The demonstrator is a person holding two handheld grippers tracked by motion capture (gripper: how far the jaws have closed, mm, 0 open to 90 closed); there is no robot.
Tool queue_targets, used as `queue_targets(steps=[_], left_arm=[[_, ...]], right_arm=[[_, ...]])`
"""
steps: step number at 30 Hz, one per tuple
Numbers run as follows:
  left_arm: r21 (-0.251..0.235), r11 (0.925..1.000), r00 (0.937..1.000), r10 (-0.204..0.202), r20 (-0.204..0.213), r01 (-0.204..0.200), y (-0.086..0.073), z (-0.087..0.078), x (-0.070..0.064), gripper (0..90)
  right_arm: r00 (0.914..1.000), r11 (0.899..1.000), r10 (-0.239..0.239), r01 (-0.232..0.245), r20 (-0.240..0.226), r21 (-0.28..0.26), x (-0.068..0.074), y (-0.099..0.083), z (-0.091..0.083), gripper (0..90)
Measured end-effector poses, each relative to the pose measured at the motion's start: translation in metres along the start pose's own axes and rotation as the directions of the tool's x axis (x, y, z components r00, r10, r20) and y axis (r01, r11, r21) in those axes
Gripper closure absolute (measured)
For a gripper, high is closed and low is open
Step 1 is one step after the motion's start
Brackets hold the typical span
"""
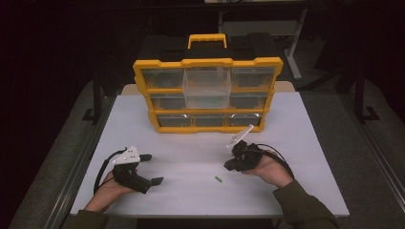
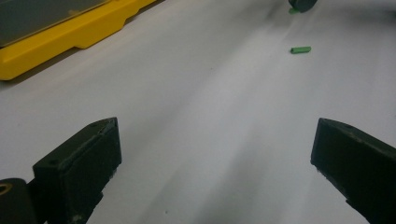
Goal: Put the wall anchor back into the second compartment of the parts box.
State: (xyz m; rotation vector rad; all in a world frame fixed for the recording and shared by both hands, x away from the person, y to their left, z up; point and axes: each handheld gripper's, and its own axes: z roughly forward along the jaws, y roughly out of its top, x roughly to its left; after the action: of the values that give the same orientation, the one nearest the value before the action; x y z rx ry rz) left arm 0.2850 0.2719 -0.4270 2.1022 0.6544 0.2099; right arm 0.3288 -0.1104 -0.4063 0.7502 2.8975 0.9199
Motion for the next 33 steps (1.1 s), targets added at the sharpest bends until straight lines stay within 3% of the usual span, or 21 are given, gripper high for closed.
queue_targets(steps=[11, 33], left_arm=[[-0.009, 0.9999, 0.9999, -0.01, 0.003, 0.01, 0.0, 0.0, 0.0, 1.6], [-0.018, 0.9997, 0.9998, -0.017, 0.008, 0.018, 0.0, 0.0, 0.0, 1.6]], right_arm=[[0.9994, 0.999, 0.034, -0.034, 0.007, -0.032, -0.011, 0.017, -0.038, 84.5], [0.9972, 0.992, 0.047, -0.04, 0.058, -0.119, -0.031, 0.067, -0.132, 84.5]])
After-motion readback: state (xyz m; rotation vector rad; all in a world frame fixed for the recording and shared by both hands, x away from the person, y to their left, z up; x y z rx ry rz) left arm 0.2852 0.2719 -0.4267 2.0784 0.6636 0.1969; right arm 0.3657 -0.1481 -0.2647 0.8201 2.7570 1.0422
